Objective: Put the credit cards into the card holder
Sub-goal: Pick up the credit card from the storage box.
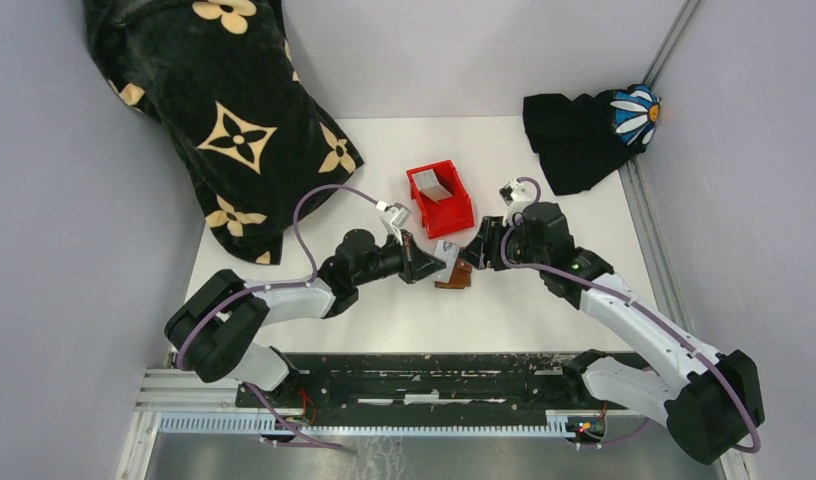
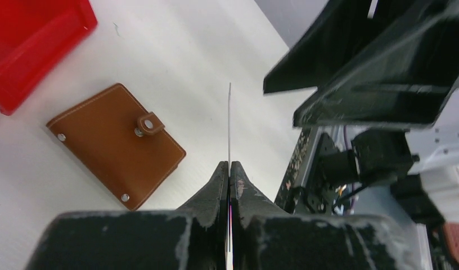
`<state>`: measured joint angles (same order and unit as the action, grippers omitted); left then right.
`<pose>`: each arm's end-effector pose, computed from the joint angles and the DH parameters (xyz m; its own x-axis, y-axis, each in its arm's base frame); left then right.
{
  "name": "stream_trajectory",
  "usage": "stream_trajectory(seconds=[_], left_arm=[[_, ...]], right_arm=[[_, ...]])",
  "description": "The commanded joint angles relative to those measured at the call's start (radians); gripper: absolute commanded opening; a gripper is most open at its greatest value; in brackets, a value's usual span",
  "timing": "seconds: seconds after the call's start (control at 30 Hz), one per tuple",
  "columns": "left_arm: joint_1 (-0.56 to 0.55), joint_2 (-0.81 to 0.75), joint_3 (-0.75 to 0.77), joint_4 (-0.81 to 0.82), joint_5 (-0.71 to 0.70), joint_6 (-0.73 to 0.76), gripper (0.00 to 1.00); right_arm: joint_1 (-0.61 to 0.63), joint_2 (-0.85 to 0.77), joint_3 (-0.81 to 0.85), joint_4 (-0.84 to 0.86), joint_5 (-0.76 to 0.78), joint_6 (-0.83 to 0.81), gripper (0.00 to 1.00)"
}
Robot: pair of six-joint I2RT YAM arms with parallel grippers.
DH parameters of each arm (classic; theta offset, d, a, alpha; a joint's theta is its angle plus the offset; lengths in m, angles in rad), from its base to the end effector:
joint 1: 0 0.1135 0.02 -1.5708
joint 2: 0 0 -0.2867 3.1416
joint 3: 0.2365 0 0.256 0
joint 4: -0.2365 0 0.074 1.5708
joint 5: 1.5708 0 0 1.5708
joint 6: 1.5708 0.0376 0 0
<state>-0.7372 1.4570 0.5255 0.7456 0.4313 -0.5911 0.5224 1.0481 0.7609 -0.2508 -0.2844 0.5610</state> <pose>0.2044 -0.2068 0.2144 -0.6234 -0.1177 -0.7730 0.6834 0.3984 -0.6118 0.1915 0.1224 0.2925 -0.7419 0.1621 -0.6506 -0.3460 0.7386 0.5786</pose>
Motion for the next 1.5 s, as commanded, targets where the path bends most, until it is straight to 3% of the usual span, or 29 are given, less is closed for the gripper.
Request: stream_trajectory(seconds=[0.0,0.2,0.87,1.13,1.27,1.47], left_arm=[[-0.001,0.032,0.019,0.149,-0.119,-0.172,0.03],[-0.001,0.072,0.020,0.164,-0.133,-0.250,0.03],[0.026,0.160,0.024,0.318,-0.036,-0.425,0.03],[0.050,0.245,0.019,0.444,0.003,-0.512,0.03],[0.065,0.286,0.026,0.502,0.024,-0.547,0.03],[0.075,0.298,0.038,0.486,0.030,-0.546,0.04]], right_arm=[[-0.002,0.001,-0.085,0.190,0.052,0.065,0.56],[-0.004,0.045,-0.171,0.390,0.018,0.117,0.55],[-0.063,0.184,-0.267,0.697,-0.105,0.282,0.52],[-0.074,0.297,-0.278,0.916,-0.224,0.411,0.46],[-0.075,0.362,-0.293,1.039,-0.262,0.479,0.35],[-0.075,0.411,-0.296,1.133,-0.299,0.538,0.05]])
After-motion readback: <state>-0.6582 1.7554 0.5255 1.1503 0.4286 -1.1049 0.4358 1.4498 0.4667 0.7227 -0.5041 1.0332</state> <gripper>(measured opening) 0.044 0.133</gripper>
